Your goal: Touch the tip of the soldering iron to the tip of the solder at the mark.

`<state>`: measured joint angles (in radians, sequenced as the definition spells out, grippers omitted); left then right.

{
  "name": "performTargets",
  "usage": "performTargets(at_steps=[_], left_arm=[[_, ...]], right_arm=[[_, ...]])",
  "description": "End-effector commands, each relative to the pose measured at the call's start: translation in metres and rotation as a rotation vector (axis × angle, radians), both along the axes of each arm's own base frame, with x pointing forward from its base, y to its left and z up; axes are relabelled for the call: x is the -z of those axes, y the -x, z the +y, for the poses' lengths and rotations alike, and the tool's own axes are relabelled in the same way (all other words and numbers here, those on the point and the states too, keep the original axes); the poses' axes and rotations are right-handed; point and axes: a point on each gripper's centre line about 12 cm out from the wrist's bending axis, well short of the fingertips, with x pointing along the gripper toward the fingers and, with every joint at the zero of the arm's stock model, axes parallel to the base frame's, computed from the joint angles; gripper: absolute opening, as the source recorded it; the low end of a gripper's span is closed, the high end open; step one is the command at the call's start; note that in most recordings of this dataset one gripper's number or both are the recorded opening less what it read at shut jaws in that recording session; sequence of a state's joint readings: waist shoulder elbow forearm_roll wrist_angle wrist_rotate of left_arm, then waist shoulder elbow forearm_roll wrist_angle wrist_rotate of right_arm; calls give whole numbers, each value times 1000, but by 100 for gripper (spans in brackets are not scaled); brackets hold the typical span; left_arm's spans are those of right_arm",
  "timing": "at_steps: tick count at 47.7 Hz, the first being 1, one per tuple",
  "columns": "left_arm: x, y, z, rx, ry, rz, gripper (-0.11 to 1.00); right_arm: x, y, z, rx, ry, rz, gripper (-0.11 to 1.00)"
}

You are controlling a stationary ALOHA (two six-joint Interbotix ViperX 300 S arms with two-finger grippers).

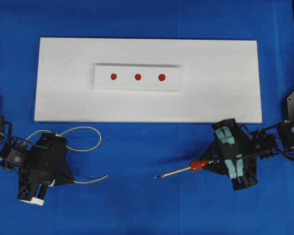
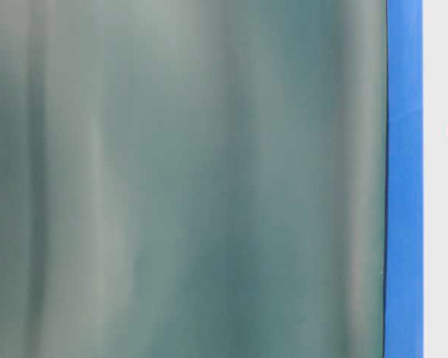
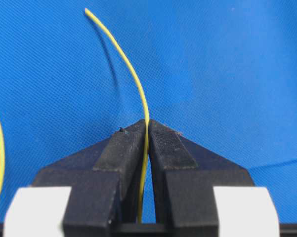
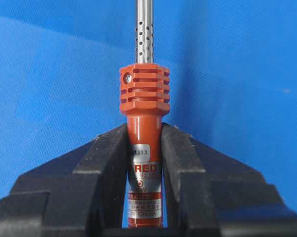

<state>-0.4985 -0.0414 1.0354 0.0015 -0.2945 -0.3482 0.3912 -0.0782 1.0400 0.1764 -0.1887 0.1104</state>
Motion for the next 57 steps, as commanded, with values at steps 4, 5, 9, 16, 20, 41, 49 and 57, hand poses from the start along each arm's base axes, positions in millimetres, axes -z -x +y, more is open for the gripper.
performTargets(at_steps=[4, 5, 9, 16, 20, 41, 49, 57], left_arm=[[-2, -6, -4, 5, 6, -14, 2], [-1, -6, -5, 7, 4, -12, 2], [-1, -6, -5, 5, 4, -12, 2], [-1, -9, -6, 7, 5, -13, 22], [-2, -10, -7, 8, 5, -13, 40], [-54, -8, -6, 12, 15, -48, 74], [-80, 0, 6, -9, 17, -55, 74], [-104, 8, 30, -65, 15, -78, 74]], right_arm=[[7, -7, 11, 13, -26, -27, 6], [9, -7, 12, 15, -26, -27, 7], [15, -10, 14, 24, -30, -34, 7], [21, -13, 20, 26, -32, -27, 8], [20, -14, 24, 22, -39, -32, 15], [-49, -11, 18, 6, -102, -122, 79], [-91, -3, 3, -6, -102, -227, 78], [-124, 5, -25, 20, -63, -311, 78]])
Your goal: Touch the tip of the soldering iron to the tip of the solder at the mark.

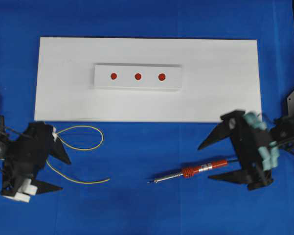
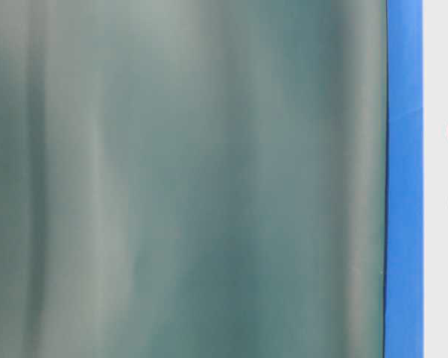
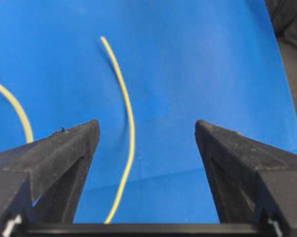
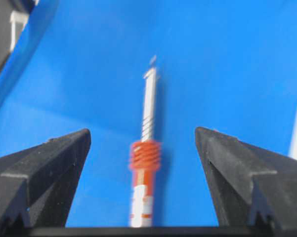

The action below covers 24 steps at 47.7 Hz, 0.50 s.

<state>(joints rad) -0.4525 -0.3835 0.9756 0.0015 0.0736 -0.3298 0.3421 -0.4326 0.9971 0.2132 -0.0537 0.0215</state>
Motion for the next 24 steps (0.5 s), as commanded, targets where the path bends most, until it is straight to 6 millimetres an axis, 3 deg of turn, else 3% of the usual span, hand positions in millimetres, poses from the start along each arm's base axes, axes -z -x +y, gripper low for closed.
performTargets(at_steps=[1, 14, 24], left_arm=[[-21, 1, 14, -39, 12, -48, 74], [-56, 29, 56, -111, 5, -229, 74], [-79, 64, 75, -116, -25, -389, 73]], right_arm=[[-23, 4, -15, 27, 9, -65, 78], [-69, 33, -66, 157, 55, -208, 78], [-90, 63, -84, 215, 71, -239, 77]])
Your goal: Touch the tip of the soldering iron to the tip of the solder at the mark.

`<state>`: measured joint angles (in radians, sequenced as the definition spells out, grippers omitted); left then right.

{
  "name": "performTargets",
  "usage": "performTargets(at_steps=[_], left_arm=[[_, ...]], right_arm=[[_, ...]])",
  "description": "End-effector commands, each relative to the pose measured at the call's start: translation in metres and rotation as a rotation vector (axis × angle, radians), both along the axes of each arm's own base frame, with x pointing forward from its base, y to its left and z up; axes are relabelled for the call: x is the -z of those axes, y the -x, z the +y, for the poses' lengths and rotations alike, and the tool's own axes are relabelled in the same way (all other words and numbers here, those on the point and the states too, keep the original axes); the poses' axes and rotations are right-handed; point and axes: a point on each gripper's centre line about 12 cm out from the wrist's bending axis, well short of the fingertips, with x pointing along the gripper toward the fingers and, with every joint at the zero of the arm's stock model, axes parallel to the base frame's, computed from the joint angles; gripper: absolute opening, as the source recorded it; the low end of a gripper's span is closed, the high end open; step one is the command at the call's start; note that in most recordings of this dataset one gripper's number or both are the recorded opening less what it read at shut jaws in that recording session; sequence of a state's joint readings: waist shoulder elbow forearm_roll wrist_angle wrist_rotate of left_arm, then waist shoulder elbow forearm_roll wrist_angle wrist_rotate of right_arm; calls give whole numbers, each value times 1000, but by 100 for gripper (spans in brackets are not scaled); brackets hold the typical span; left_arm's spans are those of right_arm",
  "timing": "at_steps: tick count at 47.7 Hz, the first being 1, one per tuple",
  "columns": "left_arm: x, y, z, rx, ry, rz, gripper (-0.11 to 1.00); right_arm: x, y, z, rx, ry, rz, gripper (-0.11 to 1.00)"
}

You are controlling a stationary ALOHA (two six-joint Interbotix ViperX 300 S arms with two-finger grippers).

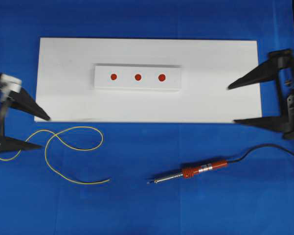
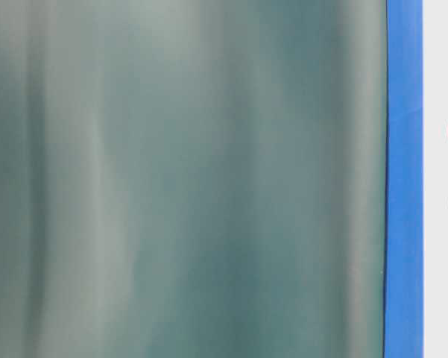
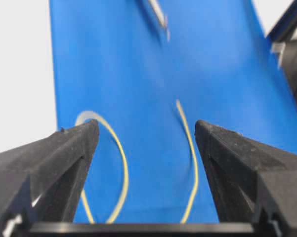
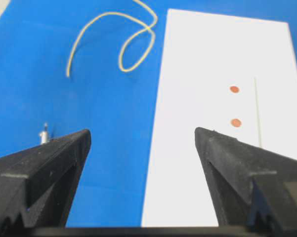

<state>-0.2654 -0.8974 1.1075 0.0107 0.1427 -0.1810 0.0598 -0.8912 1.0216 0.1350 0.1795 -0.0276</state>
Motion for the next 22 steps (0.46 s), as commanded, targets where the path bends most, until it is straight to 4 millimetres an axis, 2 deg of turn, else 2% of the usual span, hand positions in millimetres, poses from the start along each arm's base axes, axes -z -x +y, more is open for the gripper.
performTargets(at_steps=[1, 12, 22], left_arm=[[-9, 13, 7, -9, -15, -56, 73], [8, 37, 24, -46, -84, -93, 73], [29, 46, 33, -84, -108, -77, 73]], right_arm=[[-9, 11, -6, 23, 11, -16, 77], [10, 34, -22, 98, 26, 10, 77], [38, 43, -28, 143, 9, 38, 77]])
